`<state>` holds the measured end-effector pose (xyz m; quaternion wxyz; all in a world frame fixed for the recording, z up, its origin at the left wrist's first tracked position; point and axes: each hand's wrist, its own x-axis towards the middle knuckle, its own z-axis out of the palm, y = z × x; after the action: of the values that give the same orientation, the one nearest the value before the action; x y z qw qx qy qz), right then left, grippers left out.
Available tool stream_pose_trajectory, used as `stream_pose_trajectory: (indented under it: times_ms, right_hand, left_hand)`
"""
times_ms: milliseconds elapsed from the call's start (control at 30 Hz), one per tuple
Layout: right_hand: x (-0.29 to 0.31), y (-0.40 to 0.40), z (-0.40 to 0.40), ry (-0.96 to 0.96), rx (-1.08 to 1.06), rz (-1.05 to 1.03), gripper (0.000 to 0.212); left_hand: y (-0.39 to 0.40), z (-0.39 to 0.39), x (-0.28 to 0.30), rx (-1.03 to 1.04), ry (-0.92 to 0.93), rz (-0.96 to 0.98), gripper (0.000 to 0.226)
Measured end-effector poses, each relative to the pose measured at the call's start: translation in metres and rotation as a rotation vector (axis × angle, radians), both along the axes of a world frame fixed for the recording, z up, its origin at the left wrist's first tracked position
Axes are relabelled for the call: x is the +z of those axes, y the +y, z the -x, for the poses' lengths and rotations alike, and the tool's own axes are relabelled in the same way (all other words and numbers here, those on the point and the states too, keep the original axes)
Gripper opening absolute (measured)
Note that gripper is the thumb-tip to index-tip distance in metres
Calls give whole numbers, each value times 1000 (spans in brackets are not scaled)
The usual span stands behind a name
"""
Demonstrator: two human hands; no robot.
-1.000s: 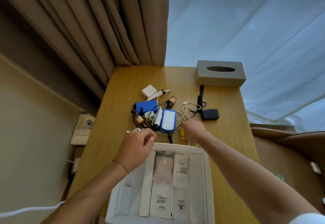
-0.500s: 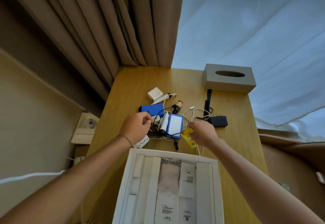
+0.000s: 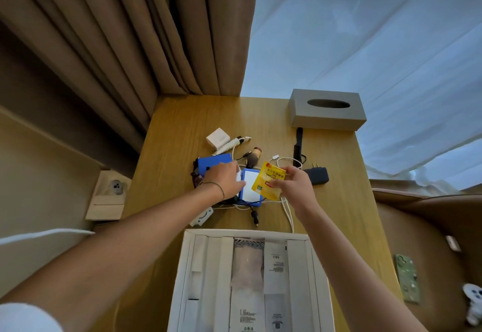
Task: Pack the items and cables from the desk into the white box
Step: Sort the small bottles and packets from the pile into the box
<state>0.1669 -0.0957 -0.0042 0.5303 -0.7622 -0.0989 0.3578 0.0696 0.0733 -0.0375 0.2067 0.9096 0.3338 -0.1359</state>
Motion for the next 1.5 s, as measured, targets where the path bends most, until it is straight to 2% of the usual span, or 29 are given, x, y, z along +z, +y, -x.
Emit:
stream_pose_trajectory:
  times_ms: [100, 233, 367, 467, 567, 667, 767, 967, 1200, 1367, 1500]
  right_hand:
    - [2, -7, 7, 47, -28, -3, 28]
    - [9, -18, 17, 77, -52, 5, 31]
    - [13, -33, 26, 84, -84, 0, 20]
    - [19, -43, 33, 83, -112, -10, 11]
    - [27, -55, 42, 43, -87, -1, 7]
    - [34, -70, 54, 19, -46, 23, 8]
    - [35, -86, 71, -16, 0, 72, 21]
    - [18, -117, 100, -226, 170, 362, 19]
    - [1, -133, 131, -558, 462, 648, 17]
    - [-11, -130, 148, -615, 666, 802, 18]
    - [-24, -126, 160, -680, 787, 857, 17]
  left_hand:
    - [-9, -9, -5, -71, 87, -65, 59]
    - [-16, -17, -9, -102, 158, -73, 73]
    - [-10, -19, -14, 20, 108, 50, 61]
    - [-1, -12, -10, 135, 67, 172, 66]
    - [4, 0, 4, 254, -37, 342, 65]
    - [-5, 19, 25, 354, -220, 536, 76]
    - [-22, 45, 46, 365, -380, 656, 84]
    - [-60, 90, 65, 325, -470, 873, 65]
    - [-92, 132, 49, 285, -424, 821, 49]
    - [-101, 152, 40, 261, -391, 713, 33]
    - [-101, 163, 40, 203, -341, 638, 32]
